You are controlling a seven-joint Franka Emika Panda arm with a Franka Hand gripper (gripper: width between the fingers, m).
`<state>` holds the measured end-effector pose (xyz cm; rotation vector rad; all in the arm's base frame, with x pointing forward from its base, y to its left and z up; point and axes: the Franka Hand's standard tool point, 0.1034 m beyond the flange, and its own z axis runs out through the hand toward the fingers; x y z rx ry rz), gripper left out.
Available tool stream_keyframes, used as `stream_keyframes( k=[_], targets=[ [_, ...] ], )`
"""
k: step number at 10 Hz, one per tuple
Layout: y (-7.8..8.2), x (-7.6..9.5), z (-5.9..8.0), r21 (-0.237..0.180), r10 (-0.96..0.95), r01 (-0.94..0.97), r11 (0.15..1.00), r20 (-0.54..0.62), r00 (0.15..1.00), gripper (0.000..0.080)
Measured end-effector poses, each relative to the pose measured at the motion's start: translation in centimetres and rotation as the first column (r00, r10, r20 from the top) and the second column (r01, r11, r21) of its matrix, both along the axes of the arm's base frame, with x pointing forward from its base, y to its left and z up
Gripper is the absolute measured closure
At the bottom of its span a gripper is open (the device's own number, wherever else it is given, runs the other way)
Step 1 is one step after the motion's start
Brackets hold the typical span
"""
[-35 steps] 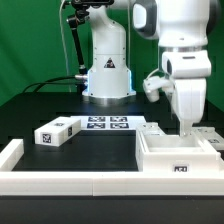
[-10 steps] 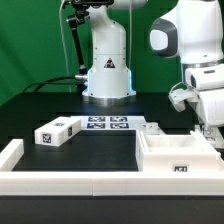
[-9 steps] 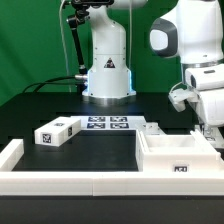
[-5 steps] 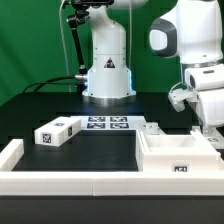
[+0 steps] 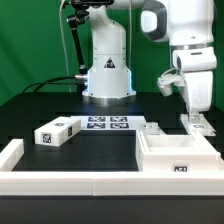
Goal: Assemble cabinet
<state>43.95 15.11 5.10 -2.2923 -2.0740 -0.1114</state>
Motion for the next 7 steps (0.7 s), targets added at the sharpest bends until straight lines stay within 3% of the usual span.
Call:
stream_keyframes(
  k=[2, 3, 4, 7],
  targets=[
    [-3.6, 0.8, 0.8, -0.016, -0.017, 0.017, 1.0, 0.001, 1.0, 0.0731],
    [-4.6, 1.0, 0.8, -0.017, -0.03, 0.03, 0.999, -0.001, 1.0, 0.0731],
    [-5.3, 1.3, 0.9, -0.018, -0.043, 0.043, 0.999, -0.003, 0.999, 0.0731],
    [-5.2, 1.2, 0.7, -0.018, -0.049, 0.049, 0.999, -0.007, 0.999, 0.0731]
  ],
)
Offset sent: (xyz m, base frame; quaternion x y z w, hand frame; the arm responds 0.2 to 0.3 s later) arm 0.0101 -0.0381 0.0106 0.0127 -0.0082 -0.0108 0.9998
